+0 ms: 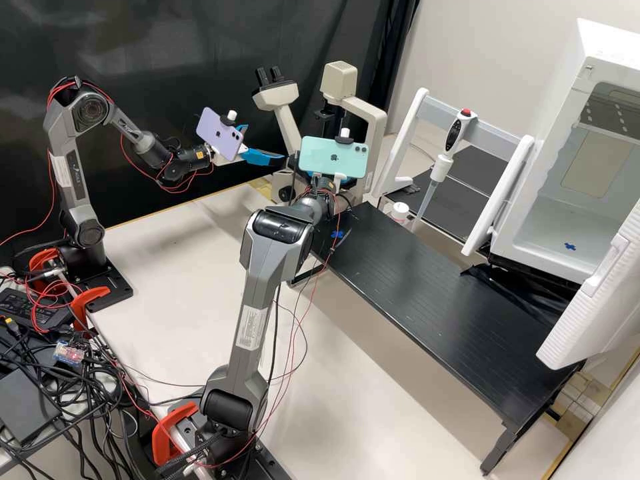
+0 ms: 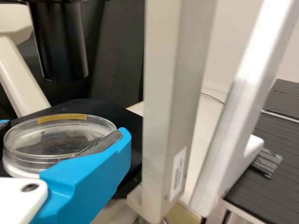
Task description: Move the petri dish to the microscope
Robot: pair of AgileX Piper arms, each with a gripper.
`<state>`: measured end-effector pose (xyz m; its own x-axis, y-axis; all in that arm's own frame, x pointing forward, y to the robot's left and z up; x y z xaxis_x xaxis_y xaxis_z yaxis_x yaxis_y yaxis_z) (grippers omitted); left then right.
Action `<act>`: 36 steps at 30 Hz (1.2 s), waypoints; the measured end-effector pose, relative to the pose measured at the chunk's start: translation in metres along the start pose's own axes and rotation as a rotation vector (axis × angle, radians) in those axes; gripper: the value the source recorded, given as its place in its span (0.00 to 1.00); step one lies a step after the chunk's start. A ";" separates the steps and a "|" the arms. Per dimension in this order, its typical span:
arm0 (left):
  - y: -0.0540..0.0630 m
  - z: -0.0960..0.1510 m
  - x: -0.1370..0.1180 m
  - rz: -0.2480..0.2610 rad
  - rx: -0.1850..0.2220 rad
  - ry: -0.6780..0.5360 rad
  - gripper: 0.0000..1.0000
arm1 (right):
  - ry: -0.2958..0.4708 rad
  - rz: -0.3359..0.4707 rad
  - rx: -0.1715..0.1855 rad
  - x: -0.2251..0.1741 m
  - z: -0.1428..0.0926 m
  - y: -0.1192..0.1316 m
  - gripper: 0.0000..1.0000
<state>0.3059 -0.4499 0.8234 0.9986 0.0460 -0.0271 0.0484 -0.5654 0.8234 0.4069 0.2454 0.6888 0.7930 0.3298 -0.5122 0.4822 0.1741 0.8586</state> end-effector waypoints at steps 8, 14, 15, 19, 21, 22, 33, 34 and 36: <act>0.000 0.000 0.000 0.000 0.000 0.000 1.00 | -0.009 -0.032 -0.055 0.021 -0.008 -0.008 0.00; 0.000 0.000 0.000 0.000 0.000 0.000 1.00 | 0.009 -0.061 -0.056 0.041 -0.004 -0.014 0.00; 0.000 0.000 0.000 0.000 0.000 0.000 1.00 | 0.012 -0.064 -0.048 0.043 -0.004 -0.014 0.00; 0.000 0.000 0.000 0.000 0.000 0.000 1.00 | 0.022 -0.082 -0.053 0.052 -0.001 -0.019 0.00; 0.000 0.000 0.000 0.000 0.000 0.000 1.00 | 0.023 -0.086 -0.049 0.054 0.000 -0.020 0.00; 0.000 0.000 0.000 0.000 0.000 0.000 1.00 | 0.021 -0.086 -0.043 0.055 0.001 -0.021 0.00; 0.000 0.000 0.000 0.000 0.000 0.000 1.00 | 0.014 -0.082 -0.046 0.070 0.007 -0.025 0.00; 0.000 0.000 0.000 0.000 0.000 0.000 1.00 | 0.013 -0.079 -0.047 0.071 0.007 -0.024 0.00; 0.000 0.000 0.000 0.000 0.000 0.000 1.00 | 0.003 -0.078 -0.048 0.072 0.008 -0.024 0.00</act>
<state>0.3059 -0.4499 0.8234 0.9986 0.0460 -0.0271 0.0484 -0.5654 0.8234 0.4554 0.2579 0.6312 0.7525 0.3159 -0.5779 0.5243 0.2436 0.8159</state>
